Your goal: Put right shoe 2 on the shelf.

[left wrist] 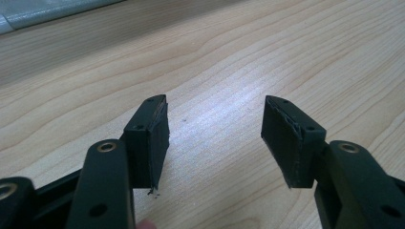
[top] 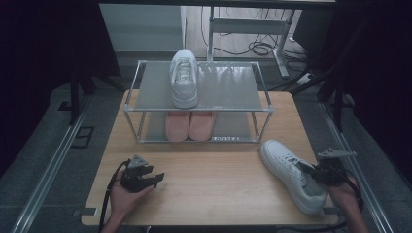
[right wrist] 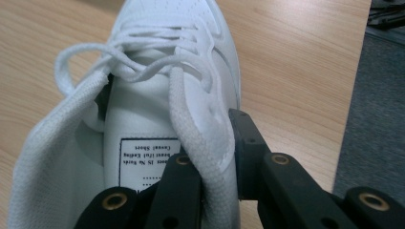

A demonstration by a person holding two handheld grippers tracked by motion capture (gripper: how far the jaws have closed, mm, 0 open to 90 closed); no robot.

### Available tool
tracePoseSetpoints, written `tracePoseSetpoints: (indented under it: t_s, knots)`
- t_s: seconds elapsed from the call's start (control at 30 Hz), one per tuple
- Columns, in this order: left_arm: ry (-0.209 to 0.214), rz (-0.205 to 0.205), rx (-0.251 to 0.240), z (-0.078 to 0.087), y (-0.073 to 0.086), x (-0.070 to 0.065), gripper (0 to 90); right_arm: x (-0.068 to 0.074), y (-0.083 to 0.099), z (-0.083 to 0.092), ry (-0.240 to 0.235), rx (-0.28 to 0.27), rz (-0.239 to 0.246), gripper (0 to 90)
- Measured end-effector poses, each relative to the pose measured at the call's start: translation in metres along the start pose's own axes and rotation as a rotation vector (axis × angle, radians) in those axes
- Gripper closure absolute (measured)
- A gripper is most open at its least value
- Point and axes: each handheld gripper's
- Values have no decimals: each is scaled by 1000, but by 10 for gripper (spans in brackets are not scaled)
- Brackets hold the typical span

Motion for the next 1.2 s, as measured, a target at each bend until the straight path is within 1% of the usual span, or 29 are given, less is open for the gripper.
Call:
tracePoseSetpoints:
  t_s: [0.1, 0.37, 0.4, 0.6, 0.77, 0.8, 0.93, 1.1, 1.2]
  knots:
    - [-1, 0, 1, 0, 0, 0, 429, 0, 1, 1, -12, -22, -18, 822]
    - [0, 5, 1, 0, 0, 0, 429, 3, 0, 6, -17, -56, -25, 825]
    - [0, -1, 1, 0, 0, 0, 429, 3, -3, 10, -20, -74, -32, 826]
    - [1, 2, 1, 0, 0, 0, 429, 6, -6, 20, -43, -122, -57, 825]
    - [-2, 6, 0, 0, 0, 0, 429, 16, -8, 28, -74, -158, -72, 825]
    - [-2, 6, 0, 0, 0, 0, 429, 16, -8, 28, -74, -158, -72, 825]
    - [-1, 3, 5, -1, 0, 0, 428, 27, -11, 33, -105, -192, -65, 825]
    - [-2, 6, 3, -1, 0, 0, 429, 39, -16, 35, -137, -211, -75, 824]
    - [-1, 5, 6, -1, 0, -1, 429, 48, -21, 33, -143, -219, -71, 824]
Point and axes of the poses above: each handheld gripper's, and its own axes: z roughly backward along the jaws, y roughly out of its underside, x roughly to its left, and after that the axes turned 4 degrees about -x, right-handed
